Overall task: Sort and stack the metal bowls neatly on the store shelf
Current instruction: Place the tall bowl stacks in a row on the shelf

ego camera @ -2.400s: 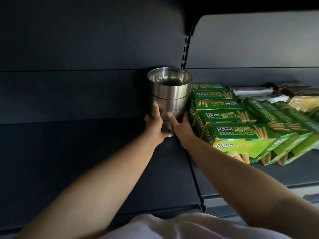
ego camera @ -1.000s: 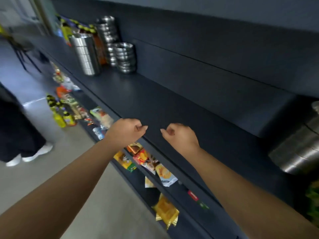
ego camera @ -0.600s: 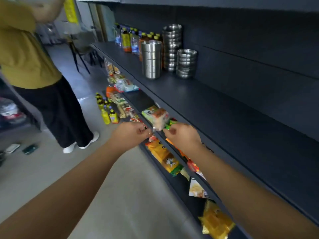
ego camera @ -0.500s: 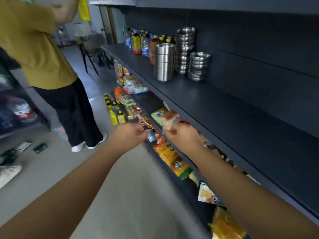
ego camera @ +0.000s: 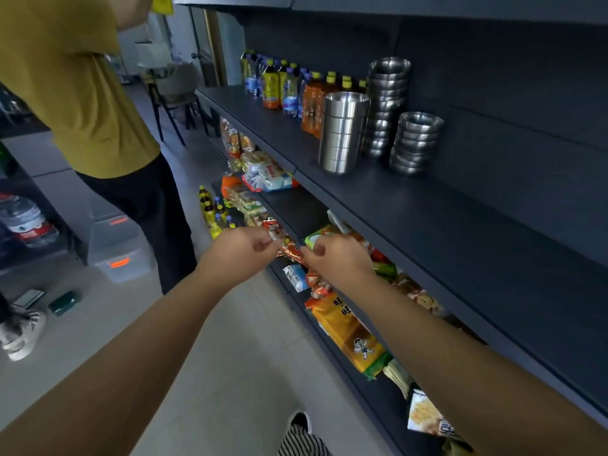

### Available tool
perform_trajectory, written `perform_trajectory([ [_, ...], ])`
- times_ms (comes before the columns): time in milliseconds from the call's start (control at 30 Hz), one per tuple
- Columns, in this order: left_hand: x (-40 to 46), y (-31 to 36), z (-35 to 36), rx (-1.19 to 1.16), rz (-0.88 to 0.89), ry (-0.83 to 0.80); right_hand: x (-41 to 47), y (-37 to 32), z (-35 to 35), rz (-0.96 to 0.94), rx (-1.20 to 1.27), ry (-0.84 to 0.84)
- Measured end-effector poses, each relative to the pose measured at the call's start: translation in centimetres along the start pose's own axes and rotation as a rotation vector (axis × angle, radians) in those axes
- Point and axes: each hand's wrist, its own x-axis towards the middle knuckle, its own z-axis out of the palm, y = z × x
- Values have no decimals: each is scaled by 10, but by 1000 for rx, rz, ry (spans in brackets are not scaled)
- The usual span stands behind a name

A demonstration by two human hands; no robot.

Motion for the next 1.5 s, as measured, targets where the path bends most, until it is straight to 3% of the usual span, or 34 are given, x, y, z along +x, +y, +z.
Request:
perform_trajectory([
  [400, 212, -27, 21, 50, 127, -86, 183, 20, -21, 102, 79, 133],
  [767, 342, -38, 42, -45, 204, -191, 294, 46, -17, 183, 126, 231],
  [900, 394, -46, 58, -96, 247, -260, 331, 62, -9, 300, 159, 297],
  [1167, 494, -70, 96, -175, 316, -512, 371, 88, 13, 620, 198, 345],
  [1267, 521, -81, 108, -216, 329, -604, 378, 95, 21, 719, 245, 453],
  [1400, 545, -91, 132, -354, 264, -715, 379, 97, 31, 820, 356, 613],
  [1500, 553, -88, 150, -602, 99, -867, 381, 94, 36, 865, 526, 707],
])
